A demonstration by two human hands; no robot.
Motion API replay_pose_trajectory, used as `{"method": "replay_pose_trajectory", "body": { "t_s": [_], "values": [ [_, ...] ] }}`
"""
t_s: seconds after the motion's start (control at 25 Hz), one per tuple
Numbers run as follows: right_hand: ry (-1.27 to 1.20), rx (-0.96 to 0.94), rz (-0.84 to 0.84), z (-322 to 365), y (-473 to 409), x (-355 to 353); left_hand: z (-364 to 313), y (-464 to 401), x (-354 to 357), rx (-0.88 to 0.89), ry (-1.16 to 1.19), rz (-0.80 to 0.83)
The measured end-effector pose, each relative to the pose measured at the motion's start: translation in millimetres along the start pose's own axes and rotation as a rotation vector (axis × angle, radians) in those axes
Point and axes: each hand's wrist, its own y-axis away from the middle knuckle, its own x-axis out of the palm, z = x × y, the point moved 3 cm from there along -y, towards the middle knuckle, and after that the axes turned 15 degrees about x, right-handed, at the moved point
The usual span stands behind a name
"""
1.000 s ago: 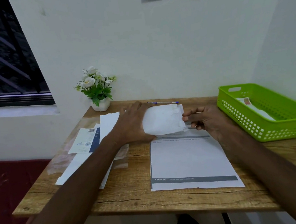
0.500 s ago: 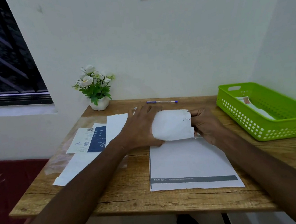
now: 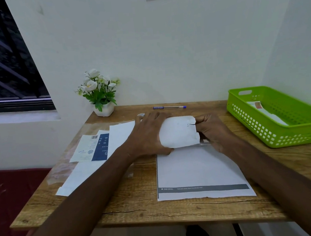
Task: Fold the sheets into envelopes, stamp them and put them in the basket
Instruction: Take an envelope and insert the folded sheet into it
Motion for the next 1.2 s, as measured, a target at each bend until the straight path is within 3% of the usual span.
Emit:
{"method": "replay_pose_trajectory", "body": {
  "t_s": [0.2,0.28,0.44,0.6,0.84,0.96,1.08,1.2],
  "values": [
    [-0.065,-0.152,-0.297,16,0,-24,13,4,-14,-0.103,-0.027,-0.121],
    [-0.078,-0.078,-0.25,16,1,-20,11,3,-15,-0.095,-0.036,-0.135],
    [-0.02,-0.008,0.029,8,0,-6,4,1,-4,-0.078,-0.044,-0.034],
    [0.03,-0.011,-0.039,-1,-7,-9,0,2,6,-0.161,0.021,0.09],
    [-0.194,0.13,-0.222,-6,-24,-41,17,0,-10,-0.353,0.197,-0.067],
    [-0.297,0.11,-0.279,-7,-27,-46,17,2,-9,-0.383,0.472,-0.13],
    [-0.378,0.092,-0.231,-5,-32,-45,14,2,-2,-0.447,0.736,-0.182],
    [-0.355,0.099,-0.135,-8,-30,-36,17,3,2,-0.57,0.81,-0.274]
  ]
}}
